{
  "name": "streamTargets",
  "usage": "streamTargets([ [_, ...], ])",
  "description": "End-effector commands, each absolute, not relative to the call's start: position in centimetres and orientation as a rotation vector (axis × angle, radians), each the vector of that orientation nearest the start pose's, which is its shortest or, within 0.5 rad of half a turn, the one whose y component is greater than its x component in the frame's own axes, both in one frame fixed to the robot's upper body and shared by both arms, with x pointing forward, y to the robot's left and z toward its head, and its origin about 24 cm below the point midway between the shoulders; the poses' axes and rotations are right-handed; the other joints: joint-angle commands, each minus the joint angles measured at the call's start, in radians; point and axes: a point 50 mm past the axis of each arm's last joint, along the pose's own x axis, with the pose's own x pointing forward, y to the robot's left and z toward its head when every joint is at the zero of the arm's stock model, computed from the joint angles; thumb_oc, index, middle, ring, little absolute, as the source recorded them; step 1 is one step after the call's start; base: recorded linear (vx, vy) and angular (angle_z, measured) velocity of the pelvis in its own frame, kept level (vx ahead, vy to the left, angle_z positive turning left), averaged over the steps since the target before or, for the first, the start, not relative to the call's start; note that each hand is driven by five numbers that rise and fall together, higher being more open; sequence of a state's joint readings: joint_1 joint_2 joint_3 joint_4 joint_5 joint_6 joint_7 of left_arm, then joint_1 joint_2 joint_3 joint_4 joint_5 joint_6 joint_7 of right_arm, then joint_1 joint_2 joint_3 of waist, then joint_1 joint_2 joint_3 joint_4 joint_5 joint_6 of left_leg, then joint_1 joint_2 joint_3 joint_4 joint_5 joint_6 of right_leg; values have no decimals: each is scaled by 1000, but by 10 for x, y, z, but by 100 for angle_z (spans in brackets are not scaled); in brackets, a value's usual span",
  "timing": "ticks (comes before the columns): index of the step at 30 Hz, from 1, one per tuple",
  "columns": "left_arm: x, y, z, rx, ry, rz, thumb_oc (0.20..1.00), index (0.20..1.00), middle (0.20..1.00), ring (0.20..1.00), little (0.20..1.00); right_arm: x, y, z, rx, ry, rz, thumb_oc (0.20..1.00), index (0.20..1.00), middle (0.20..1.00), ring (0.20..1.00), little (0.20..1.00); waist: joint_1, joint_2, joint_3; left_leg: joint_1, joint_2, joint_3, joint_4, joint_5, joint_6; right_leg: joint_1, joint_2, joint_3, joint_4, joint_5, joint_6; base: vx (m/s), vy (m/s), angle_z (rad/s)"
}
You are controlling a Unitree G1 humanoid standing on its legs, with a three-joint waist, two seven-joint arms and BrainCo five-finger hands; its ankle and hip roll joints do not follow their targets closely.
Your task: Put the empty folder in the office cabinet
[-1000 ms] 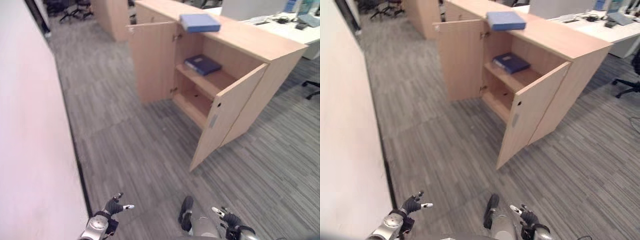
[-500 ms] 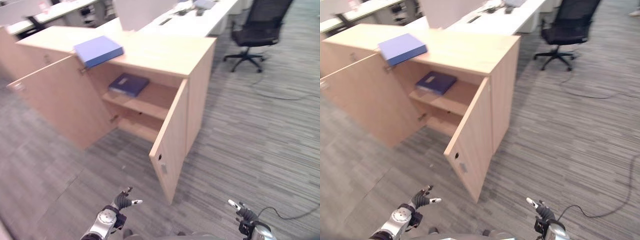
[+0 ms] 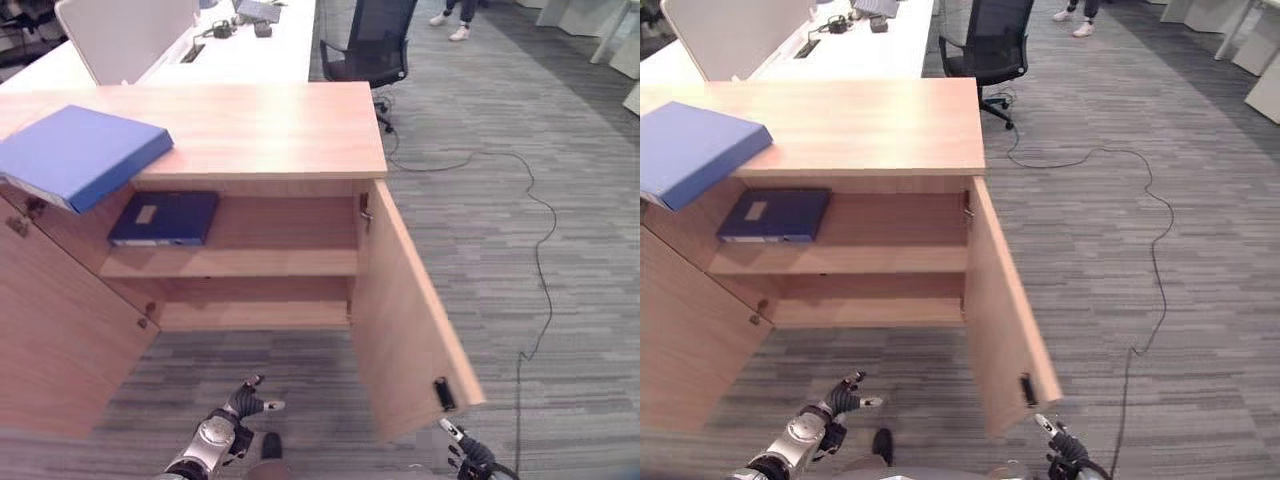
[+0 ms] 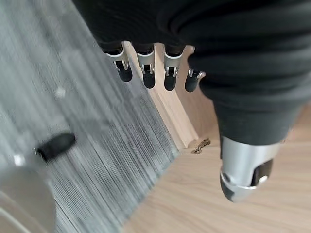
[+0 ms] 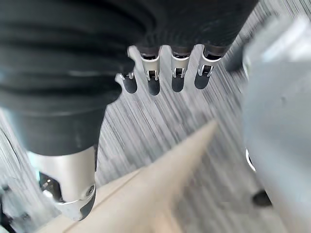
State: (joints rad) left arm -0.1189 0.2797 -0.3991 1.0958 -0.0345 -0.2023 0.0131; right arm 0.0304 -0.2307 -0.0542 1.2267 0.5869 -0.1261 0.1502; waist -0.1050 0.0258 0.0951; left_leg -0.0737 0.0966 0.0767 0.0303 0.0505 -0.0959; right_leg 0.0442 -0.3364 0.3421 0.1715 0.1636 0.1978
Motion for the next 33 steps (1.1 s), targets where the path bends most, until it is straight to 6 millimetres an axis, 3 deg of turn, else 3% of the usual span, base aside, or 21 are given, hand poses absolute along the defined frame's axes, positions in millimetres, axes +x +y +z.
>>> streamTargets([
  [1,190,207,-112,400,672,-174,1000,1000,1000,1000,1000,103,-261,-148,321,954,-430,1000,1000,1000,1000,1000,38,18,-10,51,170,74,-23,18,-100,-115,-109,-368,-60,44,31,-113,548,-138],
  [3,188,212,-112,393,674,-161,1000,1000,1000,1000,1000,100,-257,-150,301,972,-407,1000,1000,1000,1000,1000,46,25,-3,62,132,128,-32,12,-66,-99,-53,-477,8,-47,13,-138,592,-111],
  [6,182,220,-113,389,699,-139,1000,1000,1000,1000,1000,94,-257,-152,281,1000,-392,1000,1000,1000,1000,1000,63,35,3,86,62,178,-77,23,-11,-77,120,-507,89,-195,-25,-109,507,-49],
  [8,175,223,-117,376,727,-121,1000,1000,1000,1000,1000,89,-256,-154,255,1024,-380,1000,1000,1000,1000,1000,73,28,-1,86,12,219,-99,31,16,-42,238,-555,95,-252,-46,-109,348,-33],
  [10,172,224,-119,362,738,-105,1000,1000,1000,1000,1000,89,-253,-155,257,1026,-372,1000,1000,1000,1000,1000,92,16,-7,72,-13,257,-97,39,24,-6,293,-587,68,-278,-71,-100,154,-35],
  [11,171,223,-119,348,738,-99,1000,1000,1000,1000,1000,89,-250,-155,260,1029,-368,1000,1000,1000,1000,1000,107,8,-11,66,-18,275,-93,43,22,8,287,-619,41,-289,-94,-62,45,-59],
  [12,171,223,-119,349,739,-99,1000,1000,1000,1000,1000,89,-250,-155,261,1029,-368,1000,1000,1000,1000,1000,108,7,-11,67,-18,276,-93,44,21,10,288,-619,38,-288,-95,-60,2,-72],
  [15,166,214,-123,318,747,-106,1000,1000,1000,1000,1000,86,-246,-157,247,1053,-344,1000,1000,1000,1000,1000,105,1,-14,71,-41,272,-69,33,27,45,291,-537,-69,-280,-112,-24,1,-26],
  [21,163,203,-126,295,745,-135,1000,1000,1000,1000,1000,89,-249,-156,214,1053,-322,1000,1000,1000,1000,1000,104,25,0,52,-59,226,-42,36,33,63,287,-500,-113,-280,-126,-62,16,-9],
  [24,173,197,-123,299,723,-143,1000,1000,1000,1000,1000,102,-259,-149,169,1022,-297,1000,1000,1000,1000,1000,108,22,49,-21,-64,73,40,30,-6,19,258,-470,-100,-263,-133,-295,85,8],
  [27,178,194,-121,303,710,-152,1000,1000,1000,1000,1000,104,-261,-148,143,1022,-284,1000,1000,1000,1000,1000,88,8,41,13,24,61,71,6,-15,-18,208,-485,-83,-247,-122,-187,144,3],
  [29,176,195,-122,304,723,-143,1000,1000,1000,1000,1000,104,-262,-148,135,1030,-279,1000,1000,1000,1000,1000,82,11,20,64,103,50,55,47,-32,-32,192,-498,-71,-240,-115,-50,163,39],
  [30,176,195,-122,304,724,-143,1000,1000,1000,1000,1000,104,-262,-148,134,1031,-279,1000,1000,1000,1000,1000,80,12,22,70,104,48,52,48,-34,-28,193,-500,-68,-243,-116,-22,225,55],
  [31,171,197,-126,301,749,-132,1000,1000,1000,1000,1000,104,-261,-148,129,1032,-265,1000,1000,1000,1000,1000,74,16,8,105,174,37,34,104,-54,-35,177,-516,-47,-244,-106,-31,245,63],
  [33,167,199,-129,303,772,-120,1000,1000,1000,1000,1000,102,-259,-149,134,1036,-259,1000,1000,1000,1000,1000,67,21,0,126,243,36,20,179,-78,-42,156,-530,-25,-244,-93,-57,334,62],
])
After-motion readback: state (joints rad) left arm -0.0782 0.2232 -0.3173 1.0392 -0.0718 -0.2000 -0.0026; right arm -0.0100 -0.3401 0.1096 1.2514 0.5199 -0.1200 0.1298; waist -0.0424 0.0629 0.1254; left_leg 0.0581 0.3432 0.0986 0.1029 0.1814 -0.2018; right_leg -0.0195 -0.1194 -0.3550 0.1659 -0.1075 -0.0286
